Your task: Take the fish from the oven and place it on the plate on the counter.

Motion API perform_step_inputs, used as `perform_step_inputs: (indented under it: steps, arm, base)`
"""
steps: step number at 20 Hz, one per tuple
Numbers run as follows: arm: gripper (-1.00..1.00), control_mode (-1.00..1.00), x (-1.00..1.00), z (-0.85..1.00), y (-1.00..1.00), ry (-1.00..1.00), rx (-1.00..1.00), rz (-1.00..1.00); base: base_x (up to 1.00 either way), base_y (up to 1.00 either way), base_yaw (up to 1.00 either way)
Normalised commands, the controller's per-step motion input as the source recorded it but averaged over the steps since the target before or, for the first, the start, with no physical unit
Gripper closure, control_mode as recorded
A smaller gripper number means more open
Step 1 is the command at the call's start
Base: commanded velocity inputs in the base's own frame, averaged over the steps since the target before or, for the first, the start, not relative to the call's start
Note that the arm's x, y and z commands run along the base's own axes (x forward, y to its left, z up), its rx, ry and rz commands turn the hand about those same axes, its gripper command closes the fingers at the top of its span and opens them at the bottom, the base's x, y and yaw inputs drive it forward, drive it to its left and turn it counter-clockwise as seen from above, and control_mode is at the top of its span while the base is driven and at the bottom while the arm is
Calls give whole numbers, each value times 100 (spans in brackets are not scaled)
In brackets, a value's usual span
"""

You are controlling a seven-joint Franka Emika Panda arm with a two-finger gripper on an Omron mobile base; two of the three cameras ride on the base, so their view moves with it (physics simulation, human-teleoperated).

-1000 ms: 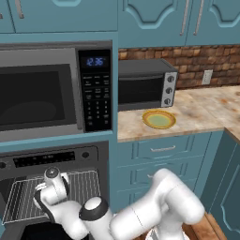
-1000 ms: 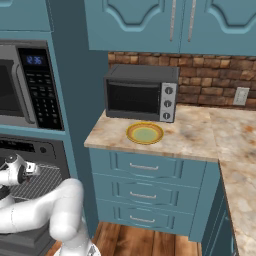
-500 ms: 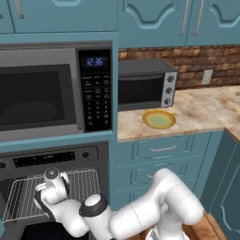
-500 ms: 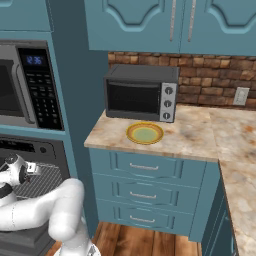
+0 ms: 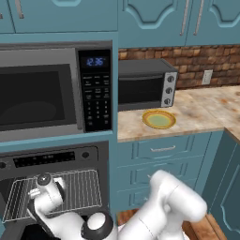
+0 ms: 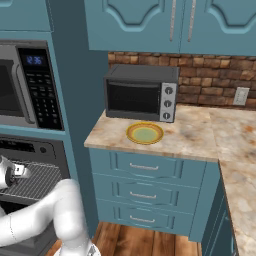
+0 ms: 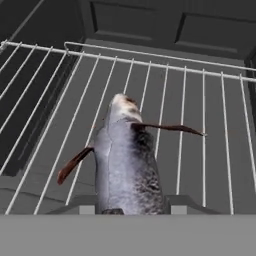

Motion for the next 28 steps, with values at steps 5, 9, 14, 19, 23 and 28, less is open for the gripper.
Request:
perform_step_inputs:
  steps: [5,9,14,19,23,28]
  arm:
    - [100,-100,-100,100,31,-7,-9,-22]
    - [100,-100,-38,100,21,2,-11,-15]
    - [100,-100,-3,100,-8,4,-8,-11]
    - [100,-100,-81,97,-25,0,-5,-9]
    - [100,-100,-100,93,-43,0,0,-7]
    - [100,-100,-98,99,-95,0,-3,-1]
  base:
    - [0,0,0]
    - [0,0,0]
    - [0,0,0]
    - [0,0,0]
    - [0,0,0]
    - [0,0,0]
